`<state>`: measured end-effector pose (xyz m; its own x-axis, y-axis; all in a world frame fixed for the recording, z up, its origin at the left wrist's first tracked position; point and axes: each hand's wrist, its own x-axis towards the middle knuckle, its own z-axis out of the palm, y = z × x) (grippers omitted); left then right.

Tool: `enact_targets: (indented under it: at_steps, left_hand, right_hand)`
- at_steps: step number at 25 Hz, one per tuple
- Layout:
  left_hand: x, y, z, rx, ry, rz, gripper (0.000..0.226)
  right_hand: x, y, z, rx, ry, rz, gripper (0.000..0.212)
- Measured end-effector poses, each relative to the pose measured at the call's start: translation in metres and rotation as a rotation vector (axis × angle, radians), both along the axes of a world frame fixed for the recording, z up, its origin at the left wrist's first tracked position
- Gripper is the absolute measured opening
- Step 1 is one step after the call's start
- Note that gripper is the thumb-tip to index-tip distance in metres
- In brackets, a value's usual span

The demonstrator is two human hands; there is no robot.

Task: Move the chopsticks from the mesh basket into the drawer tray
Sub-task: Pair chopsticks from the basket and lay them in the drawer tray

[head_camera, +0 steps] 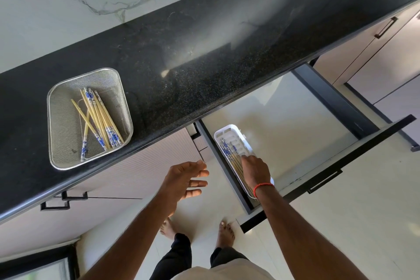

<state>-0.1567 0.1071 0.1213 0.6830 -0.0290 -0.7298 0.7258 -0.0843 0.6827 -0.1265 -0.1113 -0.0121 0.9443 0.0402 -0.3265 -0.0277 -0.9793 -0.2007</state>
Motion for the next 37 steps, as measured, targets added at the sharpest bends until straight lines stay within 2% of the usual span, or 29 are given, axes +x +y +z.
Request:
enact_targets:
  at_steps: [3,5,7,14,19,22,24,27,30,33,37]
  left_hand:
    - [-0.002,0.003,-0.001,-0.005,0.006,-0.008,0.032]
    - [-0.003,0.004,-0.001,-0.002,0.004,-0.017,0.032]
    - [-0.002,0.006,0.000,-0.002,-0.005,-0.015,0.030]
    - [0.001,0.018,0.005,-0.018,-0.021,-0.017,0.031]
    - [0.004,0.030,0.007,-0.022,-0.034,-0.024,0.032]
    - [0.007,0.036,0.008,-0.026,-0.039,-0.028,0.031]
    - [0.010,0.040,0.013,-0.026,-0.063,-0.040,0.029]
    - [0.018,0.049,0.028,-0.039,-0.117,-0.043,0.026]
    - [0.031,0.071,0.049,-0.045,-0.188,-0.017,0.027]
    - [0.047,0.106,0.067,-0.025,-0.288,0.025,0.029]
    - [0.066,0.159,0.083,-0.050,-0.364,0.143,0.030]
  right_hand:
    - [0.000,0.003,-0.007,-0.072,-0.040,0.200,0.040]
    - [0.000,0.000,-0.018,-0.159,0.024,0.250,0.033]
    - [-0.005,0.001,-0.003,-0.200,0.067,0.242,0.027]
    - [-0.009,0.008,0.015,-0.214,0.108,0.169,0.028]
    - [-0.010,0.002,0.014,-0.096,0.135,0.089,0.028]
    - [-0.009,-0.003,0.017,0.006,0.081,-0.043,0.021]
    - [-0.007,-0.002,0.019,0.083,0.022,-0.139,0.024]
    - [-0.003,0.001,0.022,0.187,-0.047,-0.257,0.012]
    - [0.008,0.017,0.039,0.260,-0.103,-0.265,0.006]
    - [0.030,0.055,0.088,0.411,-0.278,-0.292,0.006]
    - [0.067,0.134,0.173,0.682,-0.438,-0.062,0.011]
